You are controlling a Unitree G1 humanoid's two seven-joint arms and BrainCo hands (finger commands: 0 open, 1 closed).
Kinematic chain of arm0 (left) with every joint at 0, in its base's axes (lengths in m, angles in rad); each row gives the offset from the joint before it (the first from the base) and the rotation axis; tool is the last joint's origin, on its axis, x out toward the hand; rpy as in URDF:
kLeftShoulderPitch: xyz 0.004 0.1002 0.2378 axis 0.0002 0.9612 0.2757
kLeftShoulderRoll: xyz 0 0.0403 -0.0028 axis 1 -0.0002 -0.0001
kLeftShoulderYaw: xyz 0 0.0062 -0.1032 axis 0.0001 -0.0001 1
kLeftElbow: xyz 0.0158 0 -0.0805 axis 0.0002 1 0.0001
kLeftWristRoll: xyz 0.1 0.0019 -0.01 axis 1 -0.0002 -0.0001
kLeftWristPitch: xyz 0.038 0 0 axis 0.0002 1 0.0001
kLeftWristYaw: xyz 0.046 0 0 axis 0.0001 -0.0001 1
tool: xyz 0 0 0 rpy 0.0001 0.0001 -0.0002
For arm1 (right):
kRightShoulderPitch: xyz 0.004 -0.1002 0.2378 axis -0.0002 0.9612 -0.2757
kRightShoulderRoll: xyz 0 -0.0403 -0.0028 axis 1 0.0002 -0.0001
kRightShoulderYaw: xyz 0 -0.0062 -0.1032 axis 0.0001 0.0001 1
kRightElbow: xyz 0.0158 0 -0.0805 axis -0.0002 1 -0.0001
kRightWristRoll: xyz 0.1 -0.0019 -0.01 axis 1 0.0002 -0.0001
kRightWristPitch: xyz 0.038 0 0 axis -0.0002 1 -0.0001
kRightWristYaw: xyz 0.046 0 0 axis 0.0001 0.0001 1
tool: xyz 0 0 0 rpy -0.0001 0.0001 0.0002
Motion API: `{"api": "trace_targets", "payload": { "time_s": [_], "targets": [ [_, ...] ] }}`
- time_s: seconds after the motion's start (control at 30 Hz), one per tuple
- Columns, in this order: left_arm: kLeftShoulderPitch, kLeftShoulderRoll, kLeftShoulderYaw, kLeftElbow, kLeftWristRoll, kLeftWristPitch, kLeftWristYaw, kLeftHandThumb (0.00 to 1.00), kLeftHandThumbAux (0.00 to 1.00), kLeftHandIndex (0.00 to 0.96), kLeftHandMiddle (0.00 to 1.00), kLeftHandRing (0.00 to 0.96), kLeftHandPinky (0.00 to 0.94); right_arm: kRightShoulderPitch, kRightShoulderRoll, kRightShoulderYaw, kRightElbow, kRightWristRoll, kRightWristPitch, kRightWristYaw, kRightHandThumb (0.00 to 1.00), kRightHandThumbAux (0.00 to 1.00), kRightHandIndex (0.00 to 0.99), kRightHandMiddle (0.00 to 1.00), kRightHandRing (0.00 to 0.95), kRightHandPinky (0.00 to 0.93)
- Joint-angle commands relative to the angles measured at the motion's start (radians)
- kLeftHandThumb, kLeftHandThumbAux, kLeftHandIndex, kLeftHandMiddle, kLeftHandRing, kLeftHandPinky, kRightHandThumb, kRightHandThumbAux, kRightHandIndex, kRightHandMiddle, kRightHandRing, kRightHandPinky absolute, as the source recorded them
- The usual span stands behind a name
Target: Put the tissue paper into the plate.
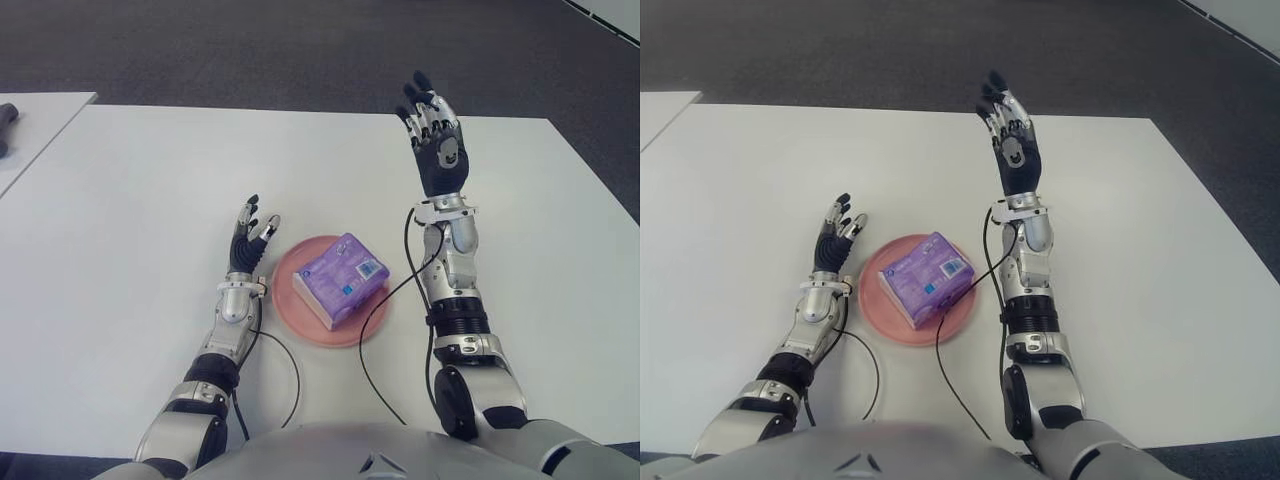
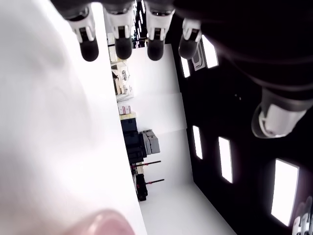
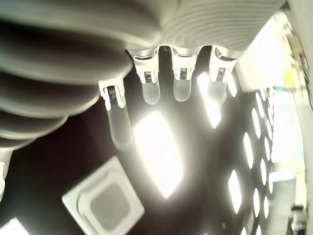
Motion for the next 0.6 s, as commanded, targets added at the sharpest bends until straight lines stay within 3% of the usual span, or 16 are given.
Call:
{"api": "trace_targets", "payload": {
  "time_s": [0.03,0.27,0.6],
  "targets": [
    [0.02,-0.004,-0.003,0.011,0.007,0.005,0.013,0.0,0.449,0.0,0.0,0.0,0.0,0.033,0.027,-0.038,0.085,-0.014,-0.017,-0.048,0.091,0.467,0.177,0.001,0.0,0.0],
    [0.029,-0.003,-0.005,-0.001,0.01,0.014,0.013,0.0,0.458,0.0,0.0,0.0,0.0,0.064,0.061,-0.056,0.173,-0.038,-0.065,-0.082,0.095,0.516,0.263,0.0,0.0,0.0],
    [0.034,0.0,-0.005,-0.008,0.018,0.022,0.016,0.0,0.446,0.0,0.0,0.0,0.0,0.064,0.067,-0.061,0.19,-0.046,-0.087,-0.083,0.097,0.526,0.275,0.0,0.0,0.0]
  ]
}}
